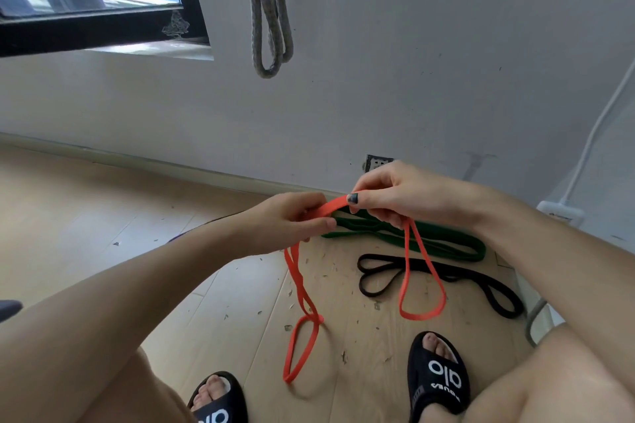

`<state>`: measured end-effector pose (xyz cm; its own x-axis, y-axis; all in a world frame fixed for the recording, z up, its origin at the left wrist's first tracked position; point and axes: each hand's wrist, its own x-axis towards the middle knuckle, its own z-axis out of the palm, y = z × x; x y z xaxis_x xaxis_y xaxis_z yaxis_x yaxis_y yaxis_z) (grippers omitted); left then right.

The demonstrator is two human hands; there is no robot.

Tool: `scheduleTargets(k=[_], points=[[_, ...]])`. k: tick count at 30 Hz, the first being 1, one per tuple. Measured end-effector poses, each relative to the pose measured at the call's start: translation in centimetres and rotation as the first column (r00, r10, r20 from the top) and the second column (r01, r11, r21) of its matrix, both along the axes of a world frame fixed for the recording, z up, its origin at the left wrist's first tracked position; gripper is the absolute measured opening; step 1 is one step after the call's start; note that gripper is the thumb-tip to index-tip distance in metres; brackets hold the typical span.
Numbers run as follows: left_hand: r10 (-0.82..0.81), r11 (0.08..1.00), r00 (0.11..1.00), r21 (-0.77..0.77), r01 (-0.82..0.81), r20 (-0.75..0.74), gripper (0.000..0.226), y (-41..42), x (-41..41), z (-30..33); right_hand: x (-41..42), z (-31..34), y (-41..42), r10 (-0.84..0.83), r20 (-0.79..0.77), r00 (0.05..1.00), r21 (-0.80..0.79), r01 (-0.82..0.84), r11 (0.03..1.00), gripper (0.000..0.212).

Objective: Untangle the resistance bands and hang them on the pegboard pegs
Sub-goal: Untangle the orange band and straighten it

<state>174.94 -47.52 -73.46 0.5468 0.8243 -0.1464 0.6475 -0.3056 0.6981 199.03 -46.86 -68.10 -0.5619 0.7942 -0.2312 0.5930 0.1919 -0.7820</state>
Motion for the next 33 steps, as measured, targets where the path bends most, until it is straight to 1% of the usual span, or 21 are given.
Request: scheduleTargets(k=[2, 3, 6, 9, 13, 17, 22, 26, 28, 33], points=[[-0.031, 0.996, 0.998, 0.081, 0.036, -0.056, 0.024, -0.1, -0.1, -0.2, 0.1, -0.1, 0.1, -0.008, -0.015, 1.0, -0.025, 0.007, 1.0, 0.027], [-0.034, 0.992, 0.998, 0.116, 0.041, -0.06, 0.023, -0.2, 0.0, -0.2, 0.1, -0.2, 0.1, -0.011, -0.018, 1.0, -0.03, 0.01, 1.0, 0.026], [-0.027, 0.979, 0.999, 0.202, 0.021, 0.029, 0.028, -0.2, 0.3, -0.2, 0.1, -0.2, 0.2, -0.022, -0.013, 1.0, -0.015, 0.022, 1.0, 0.026], [-0.017, 0.969, 0.997, 0.247, -0.001, 0.072, 0.03, 0.0, 0.6, -0.2, 0.4, -0.2, 0.3, -0.033, -0.019, 0.999, -0.012, 0.033, 0.999, 0.026], [-0.011, 0.953, 0.999, 0.303, -0.001, 0.037, 0.023, -0.1, 1.0, -0.5, 0.4, -0.2, 0.3, -0.043, -0.015, 0.999, 0.009, 0.043, 0.999, 0.026], [-0.035, 0.948, 0.998, 0.318, 0.018, 0.049, 0.016, -0.3, 1.6, -0.7, 0.4, 0.0, 0.2, -0.046, -0.007, 0.999, 0.064, 0.046, 0.997, 0.026], [-0.009, 0.965, 0.997, 0.26, -0.011, 0.073, 0.004, -0.5, 2.7, -1.0, 0.4, 0.1, 0.0, -0.042, 0.04, 0.998, 0.103, 0.038, 0.994, 0.024], [0.122, 0.989, 0.973, 0.059, -0.135, 0.196, 0.005, -0.5, 2.8, -0.4, 0.9, 0.1, 0.4, -0.085, 0.067, 0.994, 0.096, 0.079, 0.992, 0.019], [0.159, 0.987, 0.952, -0.035, -0.156, 0.26, 0.003, -0.6, 2.7, 0.0, 1.2, 0.0, 0.5, -0.086, 0.053, 0.995, 0.073, 0.082, 0.994, 0.019], [0.202, 0.978, 0.912, -0.123, -0.169, 0.358, 0.011, -0.6, 2.3, 0.5, 1.7, 0.2, 0.7, -0.088, 0.025, 0.996, 0.048, 0.087, 0.995, 0.02]])
